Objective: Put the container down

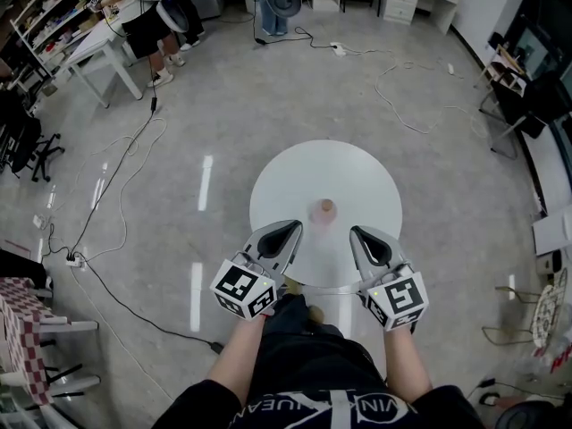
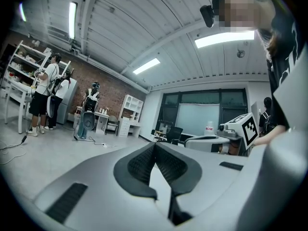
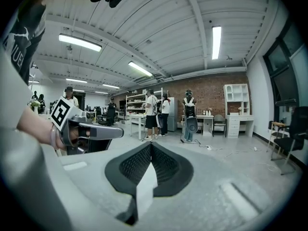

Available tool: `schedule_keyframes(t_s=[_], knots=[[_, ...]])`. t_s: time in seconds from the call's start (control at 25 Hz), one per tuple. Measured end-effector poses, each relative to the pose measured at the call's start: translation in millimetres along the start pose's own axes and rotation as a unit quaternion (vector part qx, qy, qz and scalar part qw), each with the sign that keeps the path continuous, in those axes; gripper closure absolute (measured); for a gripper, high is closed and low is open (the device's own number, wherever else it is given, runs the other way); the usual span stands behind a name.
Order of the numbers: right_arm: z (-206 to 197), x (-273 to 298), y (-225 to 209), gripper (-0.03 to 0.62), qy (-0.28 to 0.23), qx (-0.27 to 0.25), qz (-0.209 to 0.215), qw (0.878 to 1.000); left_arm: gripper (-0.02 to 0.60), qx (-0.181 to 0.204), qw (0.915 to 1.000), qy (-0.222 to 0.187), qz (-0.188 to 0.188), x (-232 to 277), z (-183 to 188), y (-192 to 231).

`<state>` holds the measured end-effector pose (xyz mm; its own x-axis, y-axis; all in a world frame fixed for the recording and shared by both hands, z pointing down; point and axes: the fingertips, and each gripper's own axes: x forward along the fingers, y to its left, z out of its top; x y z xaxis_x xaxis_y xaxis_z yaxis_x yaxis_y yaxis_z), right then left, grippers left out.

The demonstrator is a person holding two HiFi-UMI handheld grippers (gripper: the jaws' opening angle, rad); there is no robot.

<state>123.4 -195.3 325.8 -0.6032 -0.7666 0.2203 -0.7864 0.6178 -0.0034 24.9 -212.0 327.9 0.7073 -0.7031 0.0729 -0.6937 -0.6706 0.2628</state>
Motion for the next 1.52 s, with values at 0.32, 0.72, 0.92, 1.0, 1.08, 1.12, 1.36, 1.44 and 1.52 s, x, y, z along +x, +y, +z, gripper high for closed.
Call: schedule_keyframes(t_s=[0.32,0.72,0.92,1.0,1.08,1.12,1.36,1.44,1.52], knots=[[9.8,-3.8,-5.8,0.588,-0.009,-0.002,-0.007,1.000,0.568,0.012,0.9999,-0.009,0.000,3.2,13.3,-3.3],[15.9,-3.4,-6.5,0.588,-0.014,-0.007,-0.003,1.000,0.568,0.013,0.9997,-0.021,-0.001,4.9,23.0,-5.5],[15.7,-2.6,-5.6,0.588,-0.015,-0.010,-0.001,1.000,0.568,0.013,0.9997,-0.023,0.002,3.2,23.6,-3.8],[15.2,-2.2,-6.4,0.588,-0.013,-0.010,-0.002,1.000,0.568,0.012,0.9997,-0.022,0.003,3.1,23.4,-3.3],[14.1,-2.1,-6.7,0.588,-0.011,-0.009,-0.002,1.000,0.568,0.011,0.9997,-0.021,0.004,2.8,22.2,-3.0],[13.6,-2.0,-6.8,0.588,-0.010,-0.009,-0.002,1.000,0.568,0.010,0.9997,-0.020,0.005,2.7,21.2,-2.8],[10.7,-1.2,-7.3,0.588,-0.010,-0.004,-0.001,1.000,0.568,0.007,0.9998,-0.019,0.010,0.5,16.6,0.2],[8.7,-1.2,-8.2,0.588,-0.008,-0.001,-0.002,1.000,0.568,0.005,0.9998,-0.018,0.012,-0.1,15.2,1.5],[7.5,-1.1,-8.8,0.588,-0.007,0.001,-0.003,1.000,0.568,0.004,0.9997,-0.018,0.014,-0.4,15.3,2.5]])
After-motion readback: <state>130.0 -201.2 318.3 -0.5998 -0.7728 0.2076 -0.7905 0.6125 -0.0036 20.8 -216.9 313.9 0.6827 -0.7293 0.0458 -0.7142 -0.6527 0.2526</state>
